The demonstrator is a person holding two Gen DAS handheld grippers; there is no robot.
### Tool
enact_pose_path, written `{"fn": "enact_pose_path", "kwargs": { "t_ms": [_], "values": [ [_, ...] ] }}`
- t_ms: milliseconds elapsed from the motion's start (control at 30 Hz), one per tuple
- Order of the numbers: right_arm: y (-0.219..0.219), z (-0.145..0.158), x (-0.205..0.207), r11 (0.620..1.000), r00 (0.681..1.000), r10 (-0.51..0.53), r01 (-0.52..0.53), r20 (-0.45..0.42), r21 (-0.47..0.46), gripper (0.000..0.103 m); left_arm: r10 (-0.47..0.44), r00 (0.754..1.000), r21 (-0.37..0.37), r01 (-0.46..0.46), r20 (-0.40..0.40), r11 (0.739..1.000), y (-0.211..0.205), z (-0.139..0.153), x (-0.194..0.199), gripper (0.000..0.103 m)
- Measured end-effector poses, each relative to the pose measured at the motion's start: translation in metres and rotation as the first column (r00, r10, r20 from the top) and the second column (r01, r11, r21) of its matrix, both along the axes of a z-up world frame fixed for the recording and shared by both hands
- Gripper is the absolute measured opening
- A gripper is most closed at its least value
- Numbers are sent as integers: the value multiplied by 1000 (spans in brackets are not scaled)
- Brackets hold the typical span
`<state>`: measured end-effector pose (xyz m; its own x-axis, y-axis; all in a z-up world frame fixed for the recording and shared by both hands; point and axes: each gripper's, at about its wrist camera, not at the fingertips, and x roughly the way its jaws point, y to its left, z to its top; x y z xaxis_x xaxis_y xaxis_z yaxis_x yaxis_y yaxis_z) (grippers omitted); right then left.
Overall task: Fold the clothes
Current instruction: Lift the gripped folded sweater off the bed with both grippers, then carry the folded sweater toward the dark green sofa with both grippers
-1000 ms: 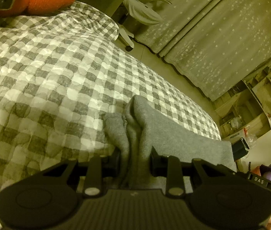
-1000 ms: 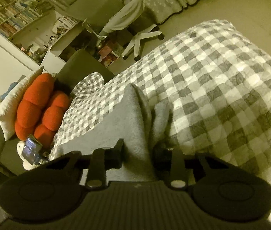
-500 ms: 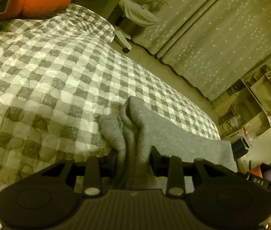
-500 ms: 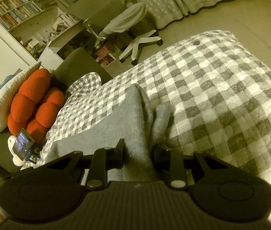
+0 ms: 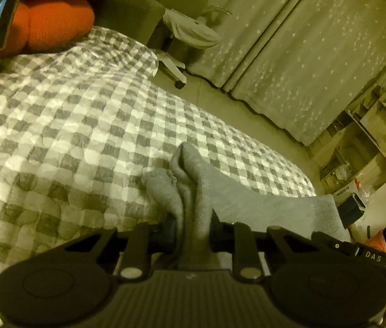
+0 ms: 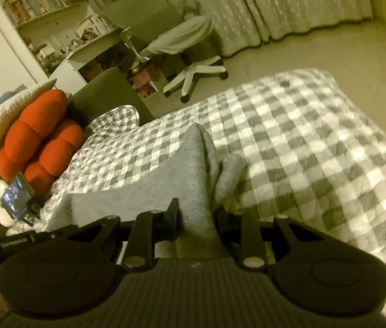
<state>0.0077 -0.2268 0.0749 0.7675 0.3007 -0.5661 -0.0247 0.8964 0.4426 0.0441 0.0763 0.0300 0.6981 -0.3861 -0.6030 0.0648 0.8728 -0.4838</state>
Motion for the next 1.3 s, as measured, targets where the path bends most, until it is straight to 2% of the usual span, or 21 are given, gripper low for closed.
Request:
{"fn": "enact_pose_path", "kwargs": {
  "t_ms": [267, 367, 467, 600, 767, 900, 1000, 1067, 1167, 1300],
  "values": [
    [32, 13, -4, 994, 996, 24, -14, 91, -109, 26, 46, 998, 20, -47, 53, 999, 10, 20, -24, 21],
    [47, 19, -8, 988, 991, 51, -33, 124, -149, 25, 71, 995, -3, -71, 70, 997, 27, 30, -35, 21],
    [65, 26, -11, 982, 982, 90, -61, 163, -180, 25, 104, 988, 8, -105, 112, 994, 42, 42, -50, 21],
    [85, 30, -11, 977, 975, 132, -98, 178, -190, 25, 158, 979, -15, -158, 130, 987, 63, 53, -74, 21],
    [120, 33, -11, 962, 958, 217, -177, 186, -209, 25, 253, 955, -25, -253, 153, 967, 101, 60, -107, 21],
    [158, 37, -14, 940, 934, 303, -260, 191, -218, 25, 351, 927, -73, -344, 129, 936, 140, 58, -140, 21],
    [192, 42, -14, 912, 903, 383, -335, 198, -237, 25, 437, 892, -114, -425, 116, 898, 174, 58, -165, 21],
    [220, 45, -15, 883, 873, 445, -391, 199, -259, 25, 511, 851, -135, -497, 116, 857, 197, 58, -184, 21],
    [266, 50, -13, 831, 820, 538, -476, 196, -287, 25, 625, 772, -163, -606, 117, 779, 230, 58, -212, 21],
    [342, 61, -4, 740, 724, 664, -601, 185, -301, 25, 757, 644, -200, -732, 112, 652, 274, 57, -250, 21]
  ]
}}
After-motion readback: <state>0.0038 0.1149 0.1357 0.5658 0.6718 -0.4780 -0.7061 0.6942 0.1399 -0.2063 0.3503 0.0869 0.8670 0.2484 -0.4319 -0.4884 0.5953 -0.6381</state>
